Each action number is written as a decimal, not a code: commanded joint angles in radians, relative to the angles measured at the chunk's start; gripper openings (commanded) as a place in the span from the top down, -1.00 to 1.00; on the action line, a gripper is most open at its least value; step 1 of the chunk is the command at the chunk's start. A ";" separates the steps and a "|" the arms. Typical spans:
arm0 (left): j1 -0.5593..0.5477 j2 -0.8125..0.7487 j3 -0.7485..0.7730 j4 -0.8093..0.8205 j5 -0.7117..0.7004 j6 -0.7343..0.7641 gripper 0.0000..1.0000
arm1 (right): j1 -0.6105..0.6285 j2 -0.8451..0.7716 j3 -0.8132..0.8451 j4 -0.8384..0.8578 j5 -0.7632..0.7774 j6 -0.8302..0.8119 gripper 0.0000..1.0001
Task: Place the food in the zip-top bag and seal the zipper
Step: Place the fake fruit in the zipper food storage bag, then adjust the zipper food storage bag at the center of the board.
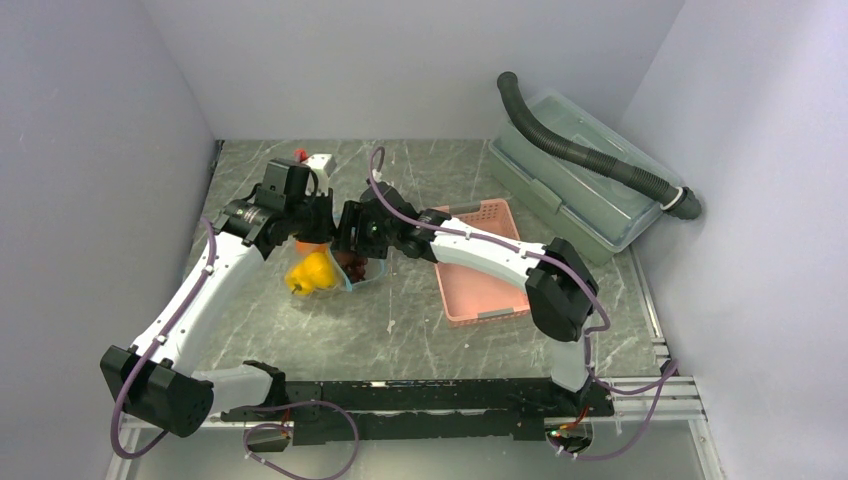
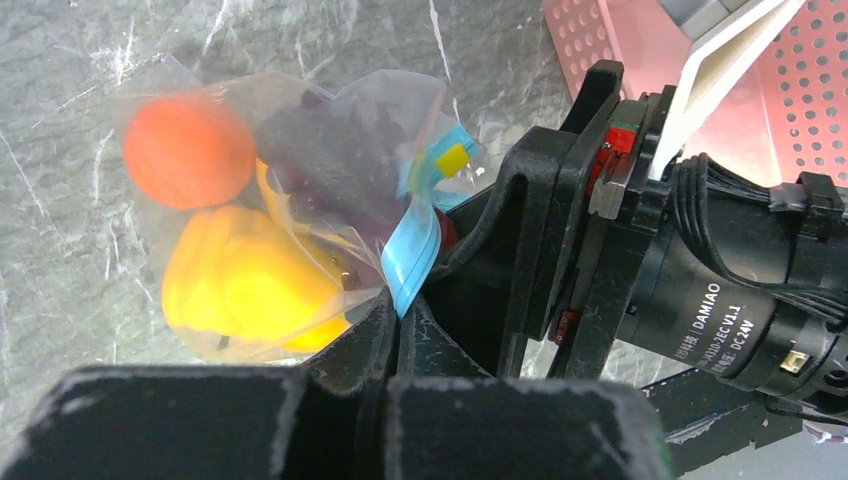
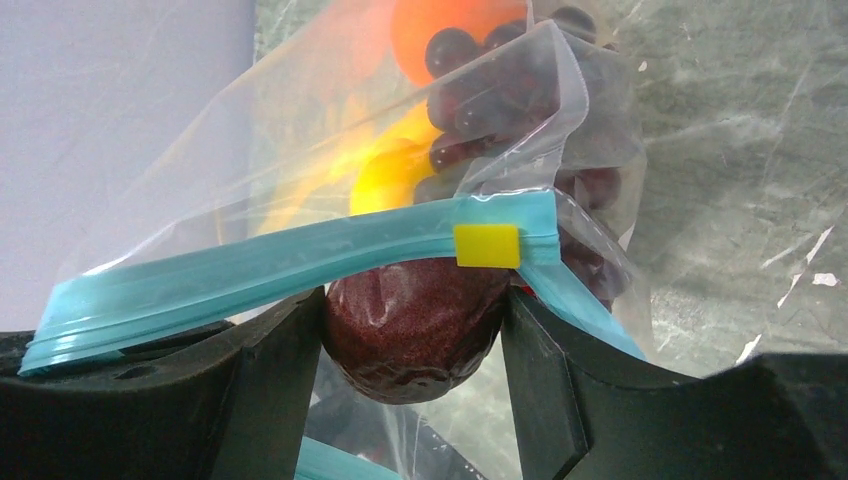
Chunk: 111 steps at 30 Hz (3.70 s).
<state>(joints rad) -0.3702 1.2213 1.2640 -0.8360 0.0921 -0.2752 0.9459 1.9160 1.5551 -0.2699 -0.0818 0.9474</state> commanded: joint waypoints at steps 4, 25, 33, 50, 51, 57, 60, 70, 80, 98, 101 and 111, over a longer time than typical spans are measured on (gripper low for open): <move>-0.006 -0.020 0.003 0.019 0.031 0.004 1.00 | 0.004 -0.006 0.042 0.083 0.018 0.027 -0.50; -0.006 -0.016 0.002 0.020 0.026 0.002 1.00 | 0.004 -0.164 -0.094 0.061 0.077 -0.045 -0.71; -0.006 -0.013 0.002 0.020 0.024 0.002 1.00 | 0.003 -0.265 -0.187 0.019 0.157 -0.095 -0.68; -0.006 -0.005 0.000 0.018 0.018 0.002 1.00 | -0.002 -0.338 -0.407 0.034 0.221 -0.068 -0.46; -0.006 -0.005 0.001 0.017 0.018 0.002 1.00 | -0.006 -0.332 -0.415 0.041 0.211 -0.064 -0.44; -0.006 -0.007 0.001 0.019 0.017 0.002 1.00 | -0.026 -0.297 -0.422 0.080 0.164 -0.046 -0.27; -0.006 -0.006 0.002 0.017 0.019 0.002 1.00 | -0.038 -0.277 -0.421 0.097 0.140 -0.035 -0.16; -0.006 -0.006 0.001 0.018 0.017 0.002 1.00 | -0.052 -0.208 -0.400 0.149 0.089 -0.005 0.15; -0.006 -0.010 0.003 0.015 0.013 0.005 1.00 | -0.052 -0.217 -0.374 0.135 0.087 -0.012 0.87; -0.009 -0.059 0.034 -0.040 0.033 -0.012 1.00 | -0.052 -0.394 -0.277 -0.032 0.126 -0.160 1.00; -0.009 -0.069 0.045 -0.049 0.091 -0.021 1.00 | -0.052 -0.426 -0.238 -0.077 0.134 -0.204 1.00; -0.009 -0.079 0.133 -0.096 0.183 -0.035 1.00 | -0.050 -0.495 -0.087 -0.235 0.158 -0.315 1.00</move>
<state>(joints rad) -0.3744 1.1759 1.3155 -0.9325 0.2043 -0.2962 0.8963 1.4857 1.3876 -0.4564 0.0437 0.6975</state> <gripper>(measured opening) 0.012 0.017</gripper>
